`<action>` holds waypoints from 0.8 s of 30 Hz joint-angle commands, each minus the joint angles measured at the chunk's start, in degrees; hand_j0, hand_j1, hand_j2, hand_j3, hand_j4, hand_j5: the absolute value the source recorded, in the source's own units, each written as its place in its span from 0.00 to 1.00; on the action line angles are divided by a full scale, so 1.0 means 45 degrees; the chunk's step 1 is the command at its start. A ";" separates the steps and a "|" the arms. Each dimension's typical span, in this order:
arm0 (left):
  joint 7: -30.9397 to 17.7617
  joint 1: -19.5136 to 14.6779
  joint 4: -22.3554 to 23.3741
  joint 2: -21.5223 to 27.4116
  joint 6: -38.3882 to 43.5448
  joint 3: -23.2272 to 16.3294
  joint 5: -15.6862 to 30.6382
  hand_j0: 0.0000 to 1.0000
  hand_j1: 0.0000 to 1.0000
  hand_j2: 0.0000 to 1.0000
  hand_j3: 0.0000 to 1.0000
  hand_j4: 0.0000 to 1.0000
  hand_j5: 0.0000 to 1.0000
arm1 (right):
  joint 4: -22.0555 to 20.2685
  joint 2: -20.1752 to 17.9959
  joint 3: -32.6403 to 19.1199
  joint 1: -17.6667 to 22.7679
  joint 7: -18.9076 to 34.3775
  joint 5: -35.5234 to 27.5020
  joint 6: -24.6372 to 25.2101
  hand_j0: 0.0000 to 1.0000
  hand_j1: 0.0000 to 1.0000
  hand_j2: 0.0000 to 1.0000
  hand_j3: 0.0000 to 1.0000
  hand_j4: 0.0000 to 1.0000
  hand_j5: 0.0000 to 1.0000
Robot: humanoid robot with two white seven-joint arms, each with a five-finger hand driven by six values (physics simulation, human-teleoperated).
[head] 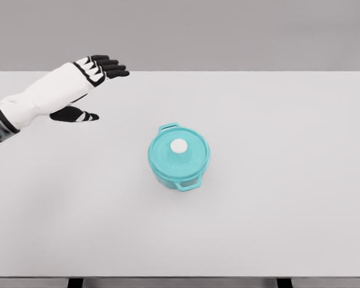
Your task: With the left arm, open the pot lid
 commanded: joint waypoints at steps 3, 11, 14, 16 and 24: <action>-0.0200 -0.1502 0.0838 -0.0040 0.0023 -0.4649 -0.0311 1.00 1.00 1.00 1.00 1.00 1.00 | -0.0001 0.0001 -0.0009 0.0000 -0.0011 -0.0004 -0.0001 1.00 1.00 1.00 1.00 1.00 1.00; -0.0240 -0.5409 0.1659 0.0058 0.0023 -0.8341 -0.0643 1.00 1.00 1.00 1.00 1.00 1.00 | -0.0001 0.0001 -0.0009 0.0000 0.0008 -0.0004 -0.0001 1.00 1.00 1.00 1.00 1.00 1.00; -0.0220 -0.6425 0.1815 -0.0059 0.0023 -0.9357 -0.1366 1.00 1.00 1.00 1.00 1.00 1.00 | -0.0001 0.0001 -0.0009 0.0000 0.0008 -0.0004 -0.0001 1.00 1.00 1.00 1.00 1.00 1.00; -0.0220 -0.7303 0.1815 -0.0468 0.0023 -1.0313 -0.1698 1.00 1.00 1.00 1.00 1.00 1.00 | -0.0001 0.0001 -0.0009 0.0000 0.0008 -0.0004 -0.0001 1.00 1.00 1.00 1.00 1.00 1.00; -0.0220 -0.8242 0.1835 -0.1856 0.0023 -1.1134 -0.1776 1.00 1.00 1.00 1.00 1.00 1.00 | -0.0001 0.0001 -0.0009 0.0000 0.0008 -0.0004 -0.0001 1.00 1.00 1.00 1.00 1.00 1.00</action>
